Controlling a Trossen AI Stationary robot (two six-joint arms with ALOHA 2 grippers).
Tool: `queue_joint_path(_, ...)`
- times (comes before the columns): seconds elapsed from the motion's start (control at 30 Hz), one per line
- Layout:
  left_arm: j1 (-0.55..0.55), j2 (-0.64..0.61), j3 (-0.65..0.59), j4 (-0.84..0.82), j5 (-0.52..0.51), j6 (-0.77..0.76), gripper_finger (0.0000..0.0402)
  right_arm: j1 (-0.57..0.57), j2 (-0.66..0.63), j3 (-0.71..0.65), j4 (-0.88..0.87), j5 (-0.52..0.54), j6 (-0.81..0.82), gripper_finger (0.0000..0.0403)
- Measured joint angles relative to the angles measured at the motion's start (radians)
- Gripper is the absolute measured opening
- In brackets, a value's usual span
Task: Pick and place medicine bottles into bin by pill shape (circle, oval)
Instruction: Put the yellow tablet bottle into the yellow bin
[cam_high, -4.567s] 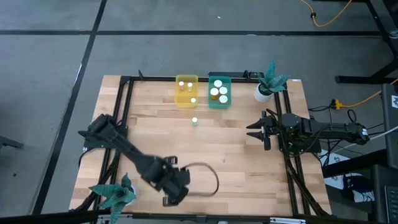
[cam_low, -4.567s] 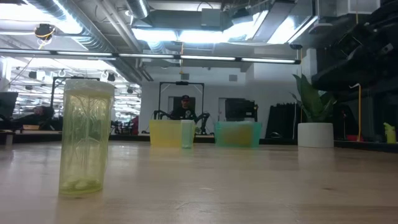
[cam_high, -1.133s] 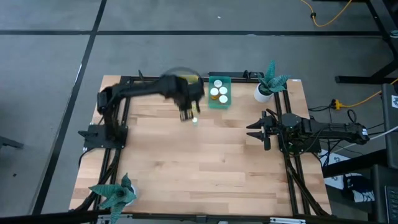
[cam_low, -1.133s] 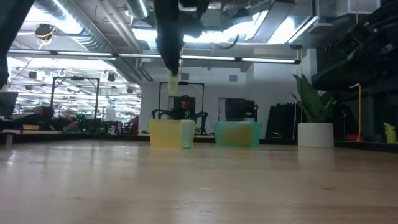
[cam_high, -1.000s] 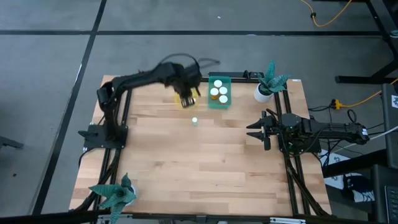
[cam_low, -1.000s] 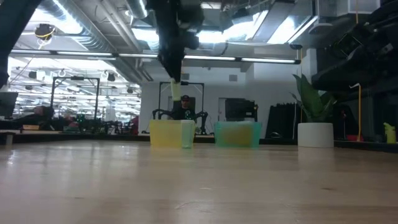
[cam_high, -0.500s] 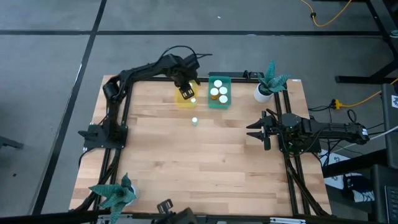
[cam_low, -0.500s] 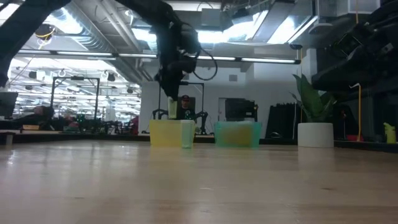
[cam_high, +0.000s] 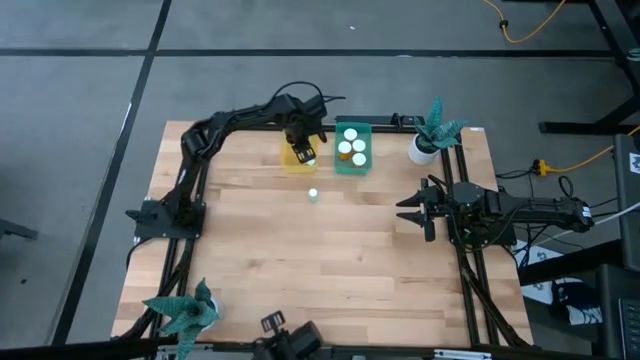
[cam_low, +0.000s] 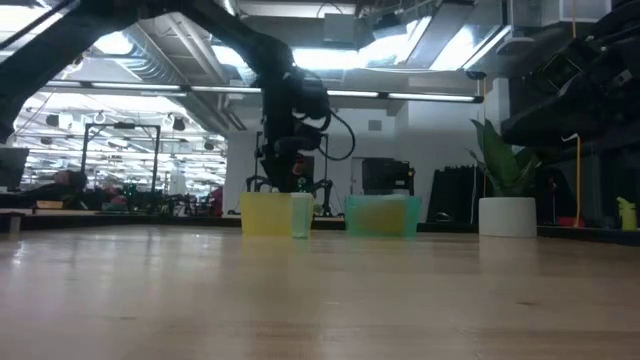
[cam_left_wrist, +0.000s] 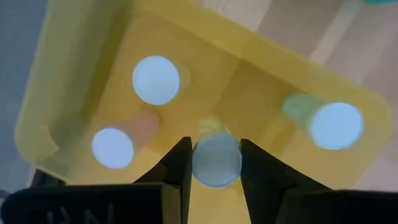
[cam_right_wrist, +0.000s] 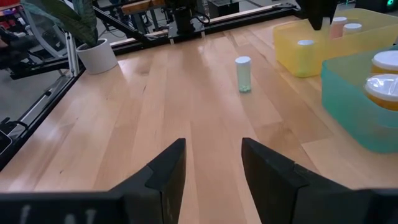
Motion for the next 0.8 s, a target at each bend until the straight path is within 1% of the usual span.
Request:
queue_joint_path(0.23, 0.009, 0.014, -0.001, 0.035, 0.0, 0.022, 0.0091, 0.0, 0.0, 0.0, 0.0, 0.0, 0.0, 0.0158)
queue_joint_path(0.63, 0.011, 0.018, -0.001, 0.031, 0.001, 0.022, 0.0091, 0.0, 0.0, 0.0, 0.0, 0.0, 0.0, 0.0158)
queue_joint_path(0.8, 0.011, 0.018, -0.001, 0.031, 0.022, 0.018, 0.0105, 0.0, 0.0, 0.0, 0.0, 0.0, 0.0, 0.0158)
